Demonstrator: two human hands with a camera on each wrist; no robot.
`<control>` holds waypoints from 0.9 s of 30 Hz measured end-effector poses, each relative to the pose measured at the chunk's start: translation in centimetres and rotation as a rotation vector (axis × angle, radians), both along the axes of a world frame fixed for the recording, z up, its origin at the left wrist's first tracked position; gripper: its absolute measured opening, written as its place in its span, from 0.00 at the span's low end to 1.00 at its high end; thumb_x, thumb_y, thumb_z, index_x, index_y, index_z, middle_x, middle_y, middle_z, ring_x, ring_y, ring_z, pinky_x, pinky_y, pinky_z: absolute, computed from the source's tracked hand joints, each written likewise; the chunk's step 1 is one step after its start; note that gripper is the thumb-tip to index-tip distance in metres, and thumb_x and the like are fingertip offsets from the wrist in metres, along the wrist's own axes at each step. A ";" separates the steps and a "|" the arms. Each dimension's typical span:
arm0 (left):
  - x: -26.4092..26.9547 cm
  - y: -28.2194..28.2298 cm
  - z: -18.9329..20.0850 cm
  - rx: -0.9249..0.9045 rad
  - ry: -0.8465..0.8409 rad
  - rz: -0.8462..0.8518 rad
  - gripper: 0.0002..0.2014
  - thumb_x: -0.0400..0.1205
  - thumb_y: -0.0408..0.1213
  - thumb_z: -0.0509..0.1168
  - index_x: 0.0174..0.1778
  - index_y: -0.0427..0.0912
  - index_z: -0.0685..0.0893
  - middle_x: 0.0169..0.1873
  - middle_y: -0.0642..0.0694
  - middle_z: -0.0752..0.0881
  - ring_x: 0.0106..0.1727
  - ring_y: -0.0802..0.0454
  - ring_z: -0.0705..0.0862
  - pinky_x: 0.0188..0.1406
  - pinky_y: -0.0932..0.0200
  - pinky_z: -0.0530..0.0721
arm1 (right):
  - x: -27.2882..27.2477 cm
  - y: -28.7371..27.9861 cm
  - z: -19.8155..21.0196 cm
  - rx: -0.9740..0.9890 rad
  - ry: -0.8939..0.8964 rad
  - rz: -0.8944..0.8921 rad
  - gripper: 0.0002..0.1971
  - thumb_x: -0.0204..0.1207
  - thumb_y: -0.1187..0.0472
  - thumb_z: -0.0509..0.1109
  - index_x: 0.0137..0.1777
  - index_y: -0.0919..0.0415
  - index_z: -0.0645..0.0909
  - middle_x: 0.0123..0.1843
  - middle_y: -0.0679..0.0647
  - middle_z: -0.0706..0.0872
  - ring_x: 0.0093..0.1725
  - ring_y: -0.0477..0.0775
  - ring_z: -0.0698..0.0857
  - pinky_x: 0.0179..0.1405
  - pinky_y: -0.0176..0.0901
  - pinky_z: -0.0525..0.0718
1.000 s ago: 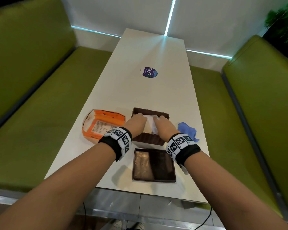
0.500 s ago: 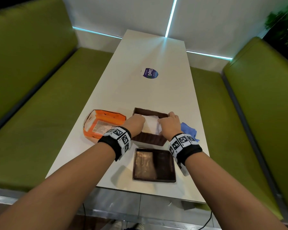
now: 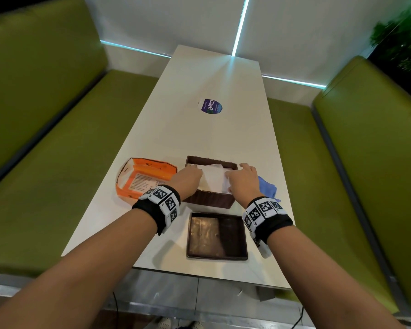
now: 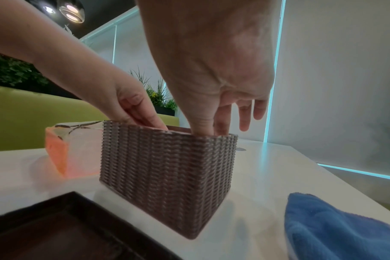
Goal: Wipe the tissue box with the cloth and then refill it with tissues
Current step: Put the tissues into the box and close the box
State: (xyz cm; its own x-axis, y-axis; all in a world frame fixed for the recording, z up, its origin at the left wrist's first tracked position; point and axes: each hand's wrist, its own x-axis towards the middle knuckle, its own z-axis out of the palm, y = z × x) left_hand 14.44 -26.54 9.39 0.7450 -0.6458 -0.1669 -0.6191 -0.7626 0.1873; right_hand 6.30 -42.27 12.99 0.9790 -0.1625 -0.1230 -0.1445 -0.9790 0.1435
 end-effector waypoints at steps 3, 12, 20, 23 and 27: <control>-0.1 0.1 0.2 0.003 0.002 0.003 0.15 0.81 0.20 0.57 0.63 0.32 0.79 0.62 0.35 0.78 0.61 0.37 0.80 0.53 0.48 0.80 | 0.0 0.0 -0.2 0.016 -0.002 0.000 0.11 0.74 0.65 0.70 0.55 0.55 0.84 0.56 0.55 0.89 0.75 0.61 0.69 0.71 0.47 0.64; -3.9 2.1 2.6 -0.307 0.013 -0.043 0.22 0.88 0.39 0.57 0.80 0.43 0.70 0.79 0.45 0.70 0.77 0.47 0.72 0.72 0.53 0.74 | -1.4 -1.2 0.0 0.315 -0.167 -0.011 0.19 0.83 0.59 0.62 0.74 0.54 0.77 0.66 0.54 0.86 0.80 0.61 0.65 0.75 0.51 0.62; -11.9 6.4 0.9 -0.300 0.018 -0.489 0.18 0.80 0.53 0.62 0.54 0.45 0.87 0.57 0.47 0.85 0.58 0.51 0.82 0.52 0.55 0.87 | -7.3 0.4 -0.4 0.421 -0.607 0.267 0.10 0.76 0.68 0.69 0.54 0.61 0.88 0.48 0.53 0.89 0.51 0.57 0.83 0.55 0.38 0.74; -13.2 7.3 -2.0 -0.085 -0.039 -0.576 0.15 0.69 0.57 0.74 0.42 0.50 0.87 0.45 0.54 0.87 0.48 0.54 0.84 0.40 0.63 0.85 | -9.9 1.7 -1.6 0.444 -0.498 0.326 0.12 0.79 0.59 0.64 0.53 0.58 0.88 0.49 0.51 0.88 0.51 0.54 0.82 0.52 0.40 0.79; -13.7 7.7 -3.3 -0.135 -0.078 -0.591 0.11 0.66 0.52 0.77 0.39 0.55 0.87 0.39 0.58 0.85 0.43 0.56 0.83 0.37 0.64 0.82 | -11.9 1.9 -2.4 0.489 -0.165 0.371 0.19 0.80 0.45 0.59 0.60 0.53 0.86 0.60 0.52 0.84 0.60 0.53 0.79 0.60 0.47 0.81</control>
